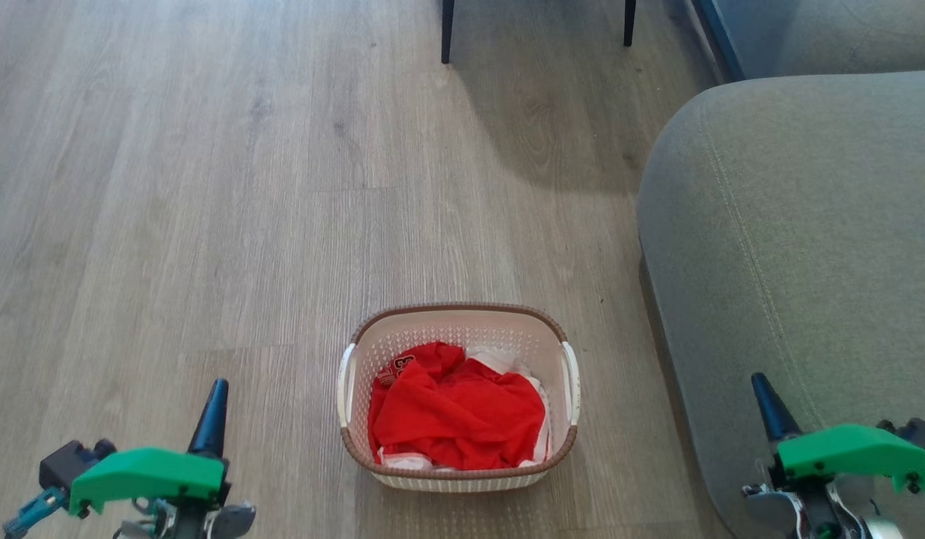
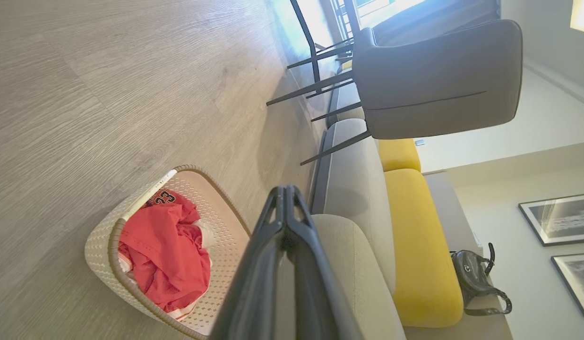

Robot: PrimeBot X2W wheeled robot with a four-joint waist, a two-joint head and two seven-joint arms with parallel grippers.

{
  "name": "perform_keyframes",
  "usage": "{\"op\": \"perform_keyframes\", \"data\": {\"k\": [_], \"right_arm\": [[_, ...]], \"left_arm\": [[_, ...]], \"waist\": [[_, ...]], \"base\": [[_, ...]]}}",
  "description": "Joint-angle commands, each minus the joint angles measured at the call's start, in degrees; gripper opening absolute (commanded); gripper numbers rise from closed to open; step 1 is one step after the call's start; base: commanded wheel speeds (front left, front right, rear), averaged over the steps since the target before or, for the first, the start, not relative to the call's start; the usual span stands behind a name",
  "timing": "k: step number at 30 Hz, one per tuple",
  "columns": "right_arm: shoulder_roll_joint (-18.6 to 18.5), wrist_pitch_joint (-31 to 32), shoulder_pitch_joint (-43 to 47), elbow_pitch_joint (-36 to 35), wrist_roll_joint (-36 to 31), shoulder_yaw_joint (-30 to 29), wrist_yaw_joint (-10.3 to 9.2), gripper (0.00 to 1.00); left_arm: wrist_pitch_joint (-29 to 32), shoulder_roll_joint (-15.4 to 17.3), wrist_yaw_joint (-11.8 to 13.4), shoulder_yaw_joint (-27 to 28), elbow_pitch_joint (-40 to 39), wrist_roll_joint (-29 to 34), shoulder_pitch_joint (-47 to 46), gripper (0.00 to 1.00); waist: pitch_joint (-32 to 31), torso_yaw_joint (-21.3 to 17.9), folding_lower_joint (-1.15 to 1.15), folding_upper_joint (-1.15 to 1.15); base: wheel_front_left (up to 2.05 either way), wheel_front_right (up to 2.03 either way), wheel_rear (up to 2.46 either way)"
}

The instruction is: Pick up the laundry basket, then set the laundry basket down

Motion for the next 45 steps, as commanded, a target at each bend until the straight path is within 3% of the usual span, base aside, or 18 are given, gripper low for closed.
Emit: {"op": "perform_keyframes", "data": {"k": [1,30,45], "right_arm": [[-1.1,0.6,-3.5,-1.7,1.8,0.3,0.11,0.00],[-1.1,5.5,-5.8,-1.4,19.6,-2.5,0.14,0.00],[-1.0,6.0,-5.9,-1.4,20.7,-2.9,0.14,0.00]], "left_arm": [[0.4,0.1,-0.6,1.9,-2.0,-1.9,-3.8,0.00],[5.2,-0.1,-2.4,5.5,-2.4,-21.4,-6.8,0.00],[5.6,-0.1,-2.6,5.8,-2.4,-22.8,-7.0,0.00]], "waist": [[0.0,0.0,0.00,0.00],[0.1,-0.9,0.00,0.00],[0.2,-1.0,0.00,0.00]], "base": [[0.00,0.00,0.00],[0.00,0.00,0.00],[0.00,0.00,0.00]]}}
